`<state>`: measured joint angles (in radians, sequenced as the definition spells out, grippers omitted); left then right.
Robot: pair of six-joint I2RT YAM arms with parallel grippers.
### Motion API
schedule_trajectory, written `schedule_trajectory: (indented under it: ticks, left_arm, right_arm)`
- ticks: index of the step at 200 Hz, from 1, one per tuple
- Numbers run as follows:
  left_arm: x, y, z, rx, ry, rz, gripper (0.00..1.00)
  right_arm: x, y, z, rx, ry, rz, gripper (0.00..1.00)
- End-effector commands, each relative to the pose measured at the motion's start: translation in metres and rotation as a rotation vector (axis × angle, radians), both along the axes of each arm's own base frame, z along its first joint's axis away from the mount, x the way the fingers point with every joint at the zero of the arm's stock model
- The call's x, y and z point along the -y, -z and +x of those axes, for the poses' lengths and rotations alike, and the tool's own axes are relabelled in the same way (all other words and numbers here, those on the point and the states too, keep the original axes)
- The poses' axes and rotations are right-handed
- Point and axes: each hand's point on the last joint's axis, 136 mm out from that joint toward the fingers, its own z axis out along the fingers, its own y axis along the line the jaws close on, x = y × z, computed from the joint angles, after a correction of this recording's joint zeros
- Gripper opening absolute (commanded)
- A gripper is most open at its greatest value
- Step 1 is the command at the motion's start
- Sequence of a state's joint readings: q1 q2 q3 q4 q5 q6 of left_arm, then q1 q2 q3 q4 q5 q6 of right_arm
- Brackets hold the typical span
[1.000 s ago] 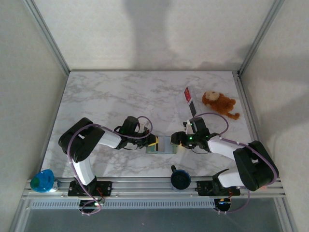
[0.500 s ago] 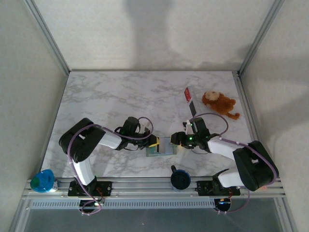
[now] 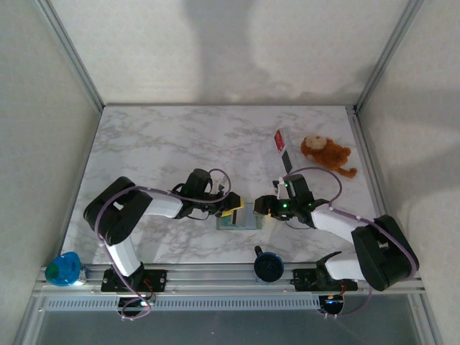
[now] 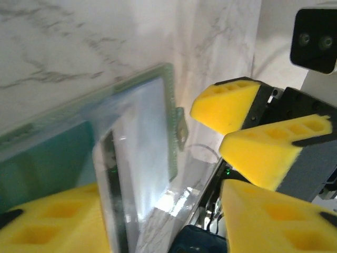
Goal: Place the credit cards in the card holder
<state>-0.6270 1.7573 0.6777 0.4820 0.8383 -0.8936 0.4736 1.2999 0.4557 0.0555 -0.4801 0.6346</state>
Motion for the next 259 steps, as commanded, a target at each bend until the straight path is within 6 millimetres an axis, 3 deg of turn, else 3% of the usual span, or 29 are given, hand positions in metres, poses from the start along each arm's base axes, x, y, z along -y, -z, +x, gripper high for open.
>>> schedule_trajectory:
  ticks: [1,48,96,157,191,207,216,225,243,259]
  left_arm:
    - [-0.022,0.025,-0.004,-0.043,-0.059,0.170,0.65]
    - [-0.042,0.014,0.004,-0.008,-0.134,0.300,0.73]
    - [-0.061,0.017,0.009,0.008,-0.203,0.402,0.72]
    - [-0.077,-0.006,0.020,0.070,-0.305,0.431,0.78]
    - [-0.101,-0.016,0.024,0.094,-0.383,0.453,0.80]
    - [-0.115,-0.015,0.024,0.105,-0.422,0.453,0.79]
    - [-0.123,-0.012,0.024,0.102,-0.439,0.452,0.76]
    - [-0.128,-0.009,0.023,0.095,-0.441,0.446,0.66]
    - [-0.128,-0.003,0.018,0.087,-0.410,0.417,0.43]
    - [-0.128,0.001,0.014,0.087,-0.385,0.406,0.28]
  right_arm:
    - [0.009,-0.003,-0.004,0.029,0.010,-0.045,0.58]
    - [0.018,-0.015,-0.004,0.095,0.030,-0.166,0.60]
    - [-0.002,-0.021,-0.009,0.134,-0.002,-0.213,0.62]
    - [-0.018,-0.020,-0.011,0.174,-0.017,-0.326,0.67]
    - [-0.029,-0.022,-0.011,0.197,-0.020,-0.372,0.71]
    - [-0.036,-0.022,-0.009,0.210,-0.014,-0.409,0.78]
    - [-0.039,-0.022,-0.005,0.225,-0.001,-0.446,0.83]
    - [-0.042,-0.021,-0.003,0.233,0.008,-0.480,0.99]
    - [-0.058,-0.018,0.001,0.240,-0.011,-0.514,0.99]
    - [-0.077,-0.013,0.001,0.265,-0.056,-0.536,0.99]
